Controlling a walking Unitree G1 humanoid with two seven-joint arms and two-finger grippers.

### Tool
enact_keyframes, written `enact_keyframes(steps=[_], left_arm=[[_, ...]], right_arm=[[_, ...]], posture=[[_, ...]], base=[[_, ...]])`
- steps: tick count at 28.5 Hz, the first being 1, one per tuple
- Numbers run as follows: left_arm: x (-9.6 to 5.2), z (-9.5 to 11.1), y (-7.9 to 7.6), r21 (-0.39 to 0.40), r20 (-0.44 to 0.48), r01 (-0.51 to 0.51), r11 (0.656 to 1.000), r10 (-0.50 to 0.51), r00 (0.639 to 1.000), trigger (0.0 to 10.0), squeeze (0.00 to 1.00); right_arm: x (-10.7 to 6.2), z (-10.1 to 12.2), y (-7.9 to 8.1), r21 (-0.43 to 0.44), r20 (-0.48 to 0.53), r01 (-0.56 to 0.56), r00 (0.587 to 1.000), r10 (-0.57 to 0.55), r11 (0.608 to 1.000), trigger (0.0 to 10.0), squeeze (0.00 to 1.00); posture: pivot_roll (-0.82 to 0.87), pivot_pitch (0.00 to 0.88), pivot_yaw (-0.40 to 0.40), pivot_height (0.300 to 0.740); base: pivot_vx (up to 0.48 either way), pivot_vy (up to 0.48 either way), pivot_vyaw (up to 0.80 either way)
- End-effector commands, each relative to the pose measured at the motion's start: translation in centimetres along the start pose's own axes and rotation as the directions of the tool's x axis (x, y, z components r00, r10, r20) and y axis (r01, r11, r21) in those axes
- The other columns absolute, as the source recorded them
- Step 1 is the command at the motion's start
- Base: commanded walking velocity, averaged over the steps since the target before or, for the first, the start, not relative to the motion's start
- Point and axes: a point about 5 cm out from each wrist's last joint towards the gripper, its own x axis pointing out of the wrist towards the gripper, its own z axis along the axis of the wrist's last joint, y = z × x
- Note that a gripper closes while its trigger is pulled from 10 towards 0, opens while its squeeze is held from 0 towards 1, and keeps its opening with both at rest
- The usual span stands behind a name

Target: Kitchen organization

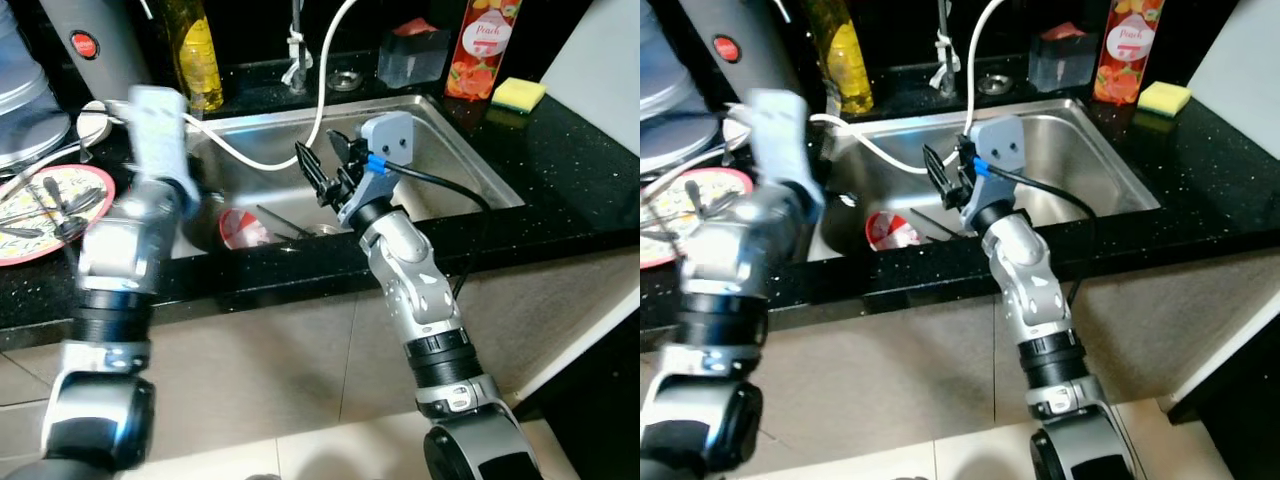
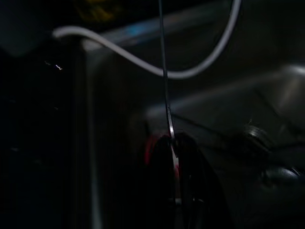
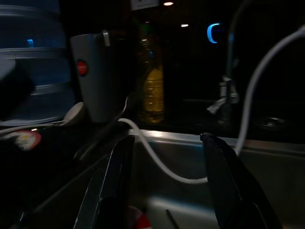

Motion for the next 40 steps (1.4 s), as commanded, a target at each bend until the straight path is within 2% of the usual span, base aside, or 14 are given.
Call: enact_keyframes(steps=[1, 2, 3, 8, 9, 12, 13, 15, 19, 23, 25, 27, 32, 40], left_arm=[[0.1, -1.0, 0.0, -0.029, -0.019, -0.002, 1.0, 0.002, 1.0, 10.0, 0.0], [0.1, -1.2, 0.1, -0.051, -0.022, -0.004, 0.999, 0.002, 1.0, 10.0, 0.0], [0.1, -1.4, 0.3, -0.061, -0.024, -0.021, 0.998, 0.02, 1.0, 10.0, 1.0], [-0.5, 0.1, 1.4, -0.023, 0.073, -0.076, 0.997, 0.078, 0.994, 10.0, 1.0], [-0.8, 1.0, 1.7, -0.027, 0.123, -0.088, 0.996, 0.091, 0.988, 10.0, 0.13], [-0.8, 1.0, 1.7, -0.027, 0.123, -0.088, 0.996, 0.091, 0.988, 10.0, 0.13], [-1.1, 2.0, 1.9, -0.038, 0.175, -0.095, 0.995, 0.1, 0.979, 10.0, 0.0], [-2.4, 4.9, 4.6, -0.102, 0.303, -0.237, 0.966, 0.257, 0.918, 10.0, 0.0], [-3.2, 5.5, 7.8, -0.144, 0.291, -0.439, 0.887, 0.462, 0.838, 10.0, 0.0], [-4.3, 2.7, 13.0, -0.41, 0.08, -0.573, 0.71, 0.653, 0.753, 10.0, 0.0], [-4.3, 2.7, 13.0, -0.41, 0.08, -0.573, 0.71, 0.653, 0.753, 10.0, 0.0], [-4.8, 0.6, 14.7, -0.494, -0.046, -0.608, 0.622, 0.679, 0.733, 10.0, 0.0], [-5.1, -2.4, 15.7, -0.453, -0.23, -0.702, 0.55, 0.688, 0.688, 10.0, 0.0], [-5.1, -3.7, 15.6, -0.25, -0.332, -0.792, 0.558, 0.719, 0.611, 10.0, 0.0]], right_arm=[[-0.1, -0.1, 0.2, -0.005, -0.005, 0.0, 1.0, 0.0, 1.0, 10.0, 0.0], [-0.2, -0.1, 0.2, -0.007, -0.006, -0.003, 1.0, 0.003, 1.0, 10.0, 0.0], [-0.1, -0.1, 0.2, -0.008, -0.005, -0.005, 1.0, 0.005, 1.0, 10.0, 0.0], [0.1, 0.1, 0.3, -0.008, 0.0, -0.009, 1.0, 0.009, 1.0, 10.0, 0.0], [0.1, 0.1, 0.3, -0.008, 0.0, -0.01, 1.0, 0.01, 1.0, 10.0, 0.0], [0.1, 0.1, 0.3, -0.008, 0.0, -0.01, 1.0, 0.01, 1.0, 10.0, 0.0], [0.2, 0.1, 0.3, -0.008, 0.0, -0.012, 1.0, 0.012, 1.0, 10.0, 0.0], [0.2, 0.0, 0.5, -0.003, -0.002, -0.021, 1.0, 0.021, 1.0, 10.0, 0.0], [0.3, 0.0, 0.6, 0.0, -0.002, -0.025, 1.0, 0.025, 1.0, 10.0, 0.0], [0.3, 0.0, 0.5, -0.001, -0.003, -0.024, 1.0, 0.024, 1.0, 10.0, 0.0], [0.3, 0.0, 0.5, -0.001, -0.003, -0.024, 1.0, 0.024, 1.0, 10.0, 0.0], [0.2, 0.0, 0.5, -0.002, -0.004, -0.022, 1.0, 0.022, 1.0, 10.0, 0.0], [0.1, -0.1, 0.7, 0.001, -0.007, -0.018, 1.0, 0.018, 1.0, 10.0, 0.0], [0.2, -0.2, 0.7, 0.006, -0.004, -0.01, 1.0, 0.01, 1.0, 10.0, 0.0]], posture=[[0.16, 0.0, 0.084, 0.74], [0.16, 0.0, 0.085, 0.74], [0.16, 0.0, 0.084, 0.74], [0.17, 0.0, 0.076, 0.74], [0.17, 0.0, 0.072, 0.74], [0.17, 0.0, 0.072, 0.74], [0.17, 0.0, 0.072, 0.74], [0.18, 0.0, 0.066, 0.74], [0.18, 0.0, 0.066, 0.74], [0.17, 0.0, 0.065, 0.74], [0.17, 0.0, 0.065, 0.74], [0.17, 0.0, 0.073, 0.74], [0.17, 0.0, 0.086, 0.74], [0.19, 0.0, 0.086, 0.74]], base=[[0.0, 0.0, 0.0], [0.0, 0.0, 0.0], [0.0, 0.0, 0.0], [0.0, 0.0, 0.0], [0.0, 0.0, 0.0], [0.0, 0.0, 0.0], [0.0, 0.0, 0.0], [0.0, 0.0, 0.0], [0.0, 0.0, 0.0], [0.0, 0.0, 0.0], [0.0, 0.0, 0.0], [0.0, 0.0, 0.0], [0.0, 0.0, 0.0], [0.0, 0.0, 0.0]])
